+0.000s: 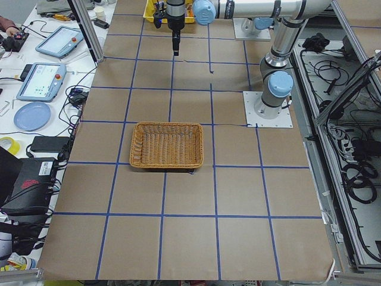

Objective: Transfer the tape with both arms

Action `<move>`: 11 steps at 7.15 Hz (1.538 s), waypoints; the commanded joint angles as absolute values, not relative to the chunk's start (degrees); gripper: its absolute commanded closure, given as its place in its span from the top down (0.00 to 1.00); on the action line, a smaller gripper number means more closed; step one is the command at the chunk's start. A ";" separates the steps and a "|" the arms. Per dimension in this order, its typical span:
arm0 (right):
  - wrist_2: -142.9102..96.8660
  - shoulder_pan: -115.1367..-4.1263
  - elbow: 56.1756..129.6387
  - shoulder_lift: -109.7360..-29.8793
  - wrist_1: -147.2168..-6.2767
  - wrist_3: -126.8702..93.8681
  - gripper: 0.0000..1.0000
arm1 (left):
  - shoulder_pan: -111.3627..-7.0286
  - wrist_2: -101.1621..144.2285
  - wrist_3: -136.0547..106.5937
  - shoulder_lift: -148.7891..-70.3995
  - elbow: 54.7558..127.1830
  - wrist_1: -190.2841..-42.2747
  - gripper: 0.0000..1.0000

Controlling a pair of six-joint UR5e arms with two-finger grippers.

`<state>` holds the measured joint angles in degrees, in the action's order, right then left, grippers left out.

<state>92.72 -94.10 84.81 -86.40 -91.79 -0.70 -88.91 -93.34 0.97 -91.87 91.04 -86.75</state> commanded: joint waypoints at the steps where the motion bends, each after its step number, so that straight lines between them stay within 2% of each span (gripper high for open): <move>1: 92.72 -94.13 84.81 -86.40 -91.76 -0.70 1.00 | -88.86 -93.43 0.97 -91.93 91.05 -86.84 1.00; 11: 92.55 -93.96 85.08 -86.40 -91.93 -0.70 1.00 | -88.86 -93.43 1.05 -91.23 92.81 -86.49 1.00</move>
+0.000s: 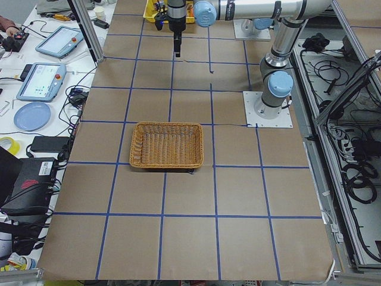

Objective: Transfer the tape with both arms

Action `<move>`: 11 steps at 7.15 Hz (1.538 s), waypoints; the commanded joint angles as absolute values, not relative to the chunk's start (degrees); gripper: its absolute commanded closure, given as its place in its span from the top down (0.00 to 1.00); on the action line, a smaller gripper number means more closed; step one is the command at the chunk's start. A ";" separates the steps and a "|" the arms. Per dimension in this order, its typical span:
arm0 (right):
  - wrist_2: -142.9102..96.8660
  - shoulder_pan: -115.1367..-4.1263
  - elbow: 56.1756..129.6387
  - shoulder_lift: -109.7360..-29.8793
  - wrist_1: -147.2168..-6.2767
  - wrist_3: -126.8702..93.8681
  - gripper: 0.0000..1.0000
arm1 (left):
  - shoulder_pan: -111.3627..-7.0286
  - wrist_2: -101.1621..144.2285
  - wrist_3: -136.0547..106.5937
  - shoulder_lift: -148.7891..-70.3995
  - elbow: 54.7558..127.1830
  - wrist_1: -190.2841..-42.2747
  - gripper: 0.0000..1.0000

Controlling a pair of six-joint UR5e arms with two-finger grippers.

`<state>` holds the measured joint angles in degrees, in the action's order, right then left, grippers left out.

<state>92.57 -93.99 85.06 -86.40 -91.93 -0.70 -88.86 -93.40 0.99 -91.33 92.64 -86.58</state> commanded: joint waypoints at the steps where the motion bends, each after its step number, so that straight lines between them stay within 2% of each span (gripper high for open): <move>1: 91.85 -93.96 85.08 -86.22 -92.28 -0.70 1.00 | -88.86 -93.43 0.97 -91.23 92.81 -86.40 1.00; 9: 88.24 -93.52 84.72 -82.97 -94.30 -0.70 1.00 | -88.86 -93.43 0.97 -91.23 92.81 -86.40 1.00; 11: 88.51 -89.94 84.20 -81.92 -93.87 1.22 1.00 | -88.86 -93.43 1.05 -91.32 92.81 -86.40 1.00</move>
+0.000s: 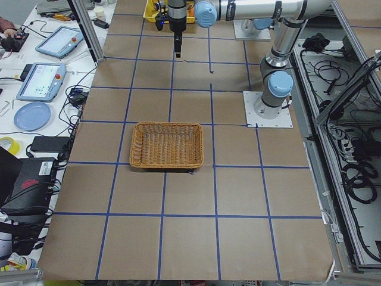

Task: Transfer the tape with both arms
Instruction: 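Move the right gripper down into the yellow tray over the tape roll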

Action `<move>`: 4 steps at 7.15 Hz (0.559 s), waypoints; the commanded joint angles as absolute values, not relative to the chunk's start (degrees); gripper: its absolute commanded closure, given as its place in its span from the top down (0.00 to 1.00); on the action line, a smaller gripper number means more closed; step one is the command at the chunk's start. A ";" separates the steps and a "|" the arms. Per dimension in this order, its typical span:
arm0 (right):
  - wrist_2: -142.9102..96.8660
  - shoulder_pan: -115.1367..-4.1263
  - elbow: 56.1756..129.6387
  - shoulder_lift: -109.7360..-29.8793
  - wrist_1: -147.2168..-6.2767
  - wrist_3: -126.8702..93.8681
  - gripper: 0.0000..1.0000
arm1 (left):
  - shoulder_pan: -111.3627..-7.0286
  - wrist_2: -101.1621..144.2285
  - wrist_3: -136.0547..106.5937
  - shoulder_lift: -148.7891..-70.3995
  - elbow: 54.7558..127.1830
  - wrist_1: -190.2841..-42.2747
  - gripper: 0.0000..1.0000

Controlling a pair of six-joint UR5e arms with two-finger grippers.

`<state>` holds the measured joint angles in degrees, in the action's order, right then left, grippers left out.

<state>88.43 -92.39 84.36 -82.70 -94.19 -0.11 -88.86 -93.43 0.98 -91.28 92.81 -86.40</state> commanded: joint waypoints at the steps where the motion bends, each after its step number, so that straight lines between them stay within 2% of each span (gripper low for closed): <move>1: 88.42 -86.61 84.37 -81.65 -93.78 7.32 1.00 | -88.77 -93.43 1.05 -91.32 92.81 -86.40 1.00; 4: 89.38 -76.25 85.16 -78.24 -96.85 35.68 1.00 | -88.77 -93.51 1.05 -91.32 92.81 -86.40 1.00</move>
